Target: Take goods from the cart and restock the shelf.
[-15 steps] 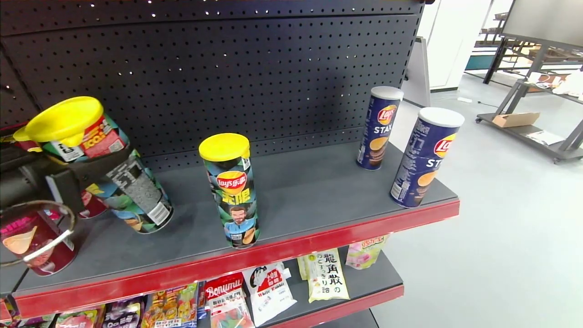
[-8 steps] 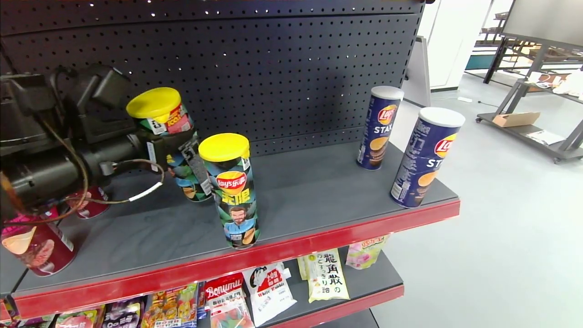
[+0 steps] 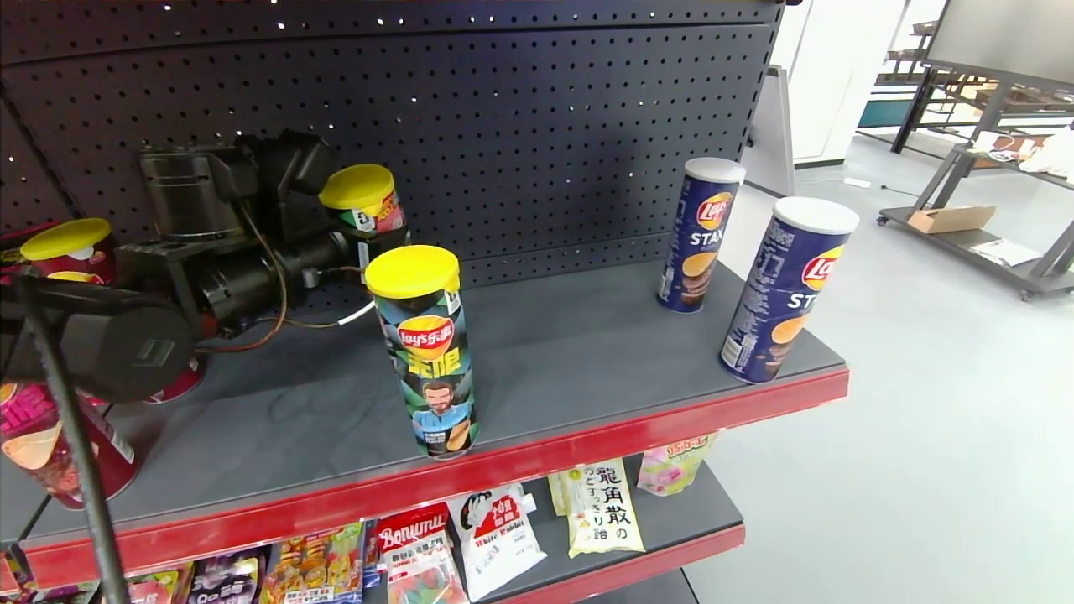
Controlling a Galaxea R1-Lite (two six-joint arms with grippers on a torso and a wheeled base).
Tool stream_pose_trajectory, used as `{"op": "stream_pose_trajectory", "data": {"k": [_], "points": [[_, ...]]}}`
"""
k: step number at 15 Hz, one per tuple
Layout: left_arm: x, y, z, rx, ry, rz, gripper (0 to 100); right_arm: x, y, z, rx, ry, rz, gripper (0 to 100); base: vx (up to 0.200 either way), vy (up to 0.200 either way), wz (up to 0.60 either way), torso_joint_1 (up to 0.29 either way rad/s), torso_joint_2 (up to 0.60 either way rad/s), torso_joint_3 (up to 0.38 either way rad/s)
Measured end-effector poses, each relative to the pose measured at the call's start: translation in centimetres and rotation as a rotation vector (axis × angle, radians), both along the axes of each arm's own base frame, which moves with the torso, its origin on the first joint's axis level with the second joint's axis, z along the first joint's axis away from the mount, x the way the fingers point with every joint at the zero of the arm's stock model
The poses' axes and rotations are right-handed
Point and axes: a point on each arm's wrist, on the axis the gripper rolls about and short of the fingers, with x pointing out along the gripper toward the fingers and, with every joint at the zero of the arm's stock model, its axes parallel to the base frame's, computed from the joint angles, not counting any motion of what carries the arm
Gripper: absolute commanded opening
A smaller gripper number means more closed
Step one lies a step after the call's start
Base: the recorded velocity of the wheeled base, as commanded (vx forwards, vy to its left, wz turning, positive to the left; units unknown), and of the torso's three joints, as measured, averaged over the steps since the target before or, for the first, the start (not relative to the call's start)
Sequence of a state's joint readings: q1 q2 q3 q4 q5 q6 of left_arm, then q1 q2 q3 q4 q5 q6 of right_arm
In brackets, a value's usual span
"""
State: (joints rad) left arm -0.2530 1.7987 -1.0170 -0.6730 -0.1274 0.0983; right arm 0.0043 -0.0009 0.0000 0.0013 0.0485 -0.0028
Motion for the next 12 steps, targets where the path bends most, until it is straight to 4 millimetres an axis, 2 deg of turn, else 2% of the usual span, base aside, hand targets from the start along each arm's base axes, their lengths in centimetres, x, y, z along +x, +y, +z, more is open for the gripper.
{"op": "stream_pose_trajectory", "data": {"k": [6,12], "points": [[2.6,-1.3,-2.1,-0.003,-0.009,-0.018,0,0.0,0.0,0.0,0.000,0.000,0.000,100,0.000,0.000,0.00,0.000,0.00,0.000],[3.2,-2.0,-2.5,-0.002,-0.003,-0.037,0,0.0,0.0,0.0,0.000,0.000,0.000,100,0.000,0.000,0.00,0.000,0.00,0.000]]}}
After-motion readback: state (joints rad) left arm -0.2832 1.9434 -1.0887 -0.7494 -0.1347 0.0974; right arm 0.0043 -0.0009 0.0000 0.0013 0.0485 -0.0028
